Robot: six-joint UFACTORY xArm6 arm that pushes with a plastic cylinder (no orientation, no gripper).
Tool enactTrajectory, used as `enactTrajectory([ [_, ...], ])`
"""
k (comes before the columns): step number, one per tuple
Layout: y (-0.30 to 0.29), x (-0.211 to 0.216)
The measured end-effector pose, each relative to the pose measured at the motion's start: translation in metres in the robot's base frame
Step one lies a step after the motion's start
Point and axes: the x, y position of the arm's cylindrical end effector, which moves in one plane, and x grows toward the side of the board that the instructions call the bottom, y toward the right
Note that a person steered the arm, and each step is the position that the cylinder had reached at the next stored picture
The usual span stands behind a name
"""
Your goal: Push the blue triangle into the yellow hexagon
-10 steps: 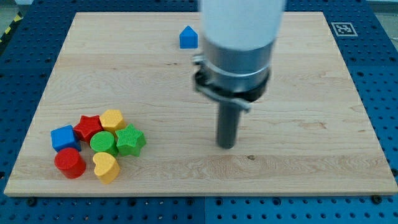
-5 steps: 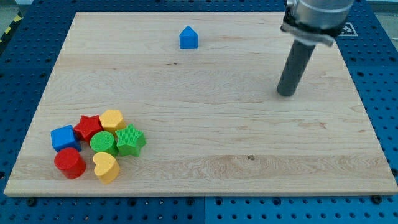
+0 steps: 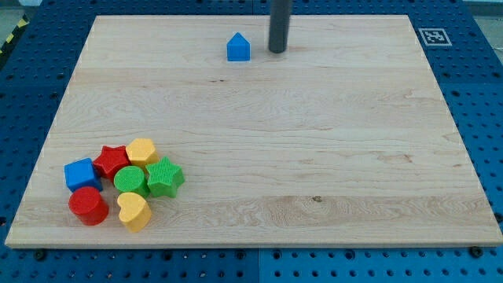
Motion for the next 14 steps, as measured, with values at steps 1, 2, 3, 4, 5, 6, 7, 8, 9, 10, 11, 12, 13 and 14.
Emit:
enactTrajectory([
  [1,-0.023,-0.005],
  [2,-0.035,-0.005],
  [3,-0.042,-0.005],
  [4,-0.054,-0.001],
  [5,-0.062,0.015],
  [6,-0.075,0.029],
  [7,-0.092,0.025],
  [8,-0.109,0.026],
  [9,-0.110,0.034],
  [10,-0.115,0.036],
  [11,-0.127,0.038],
  [12,-0.136,0.043],
  [13,-0.142,0.060],
  [14,-0.146,0.078],
])
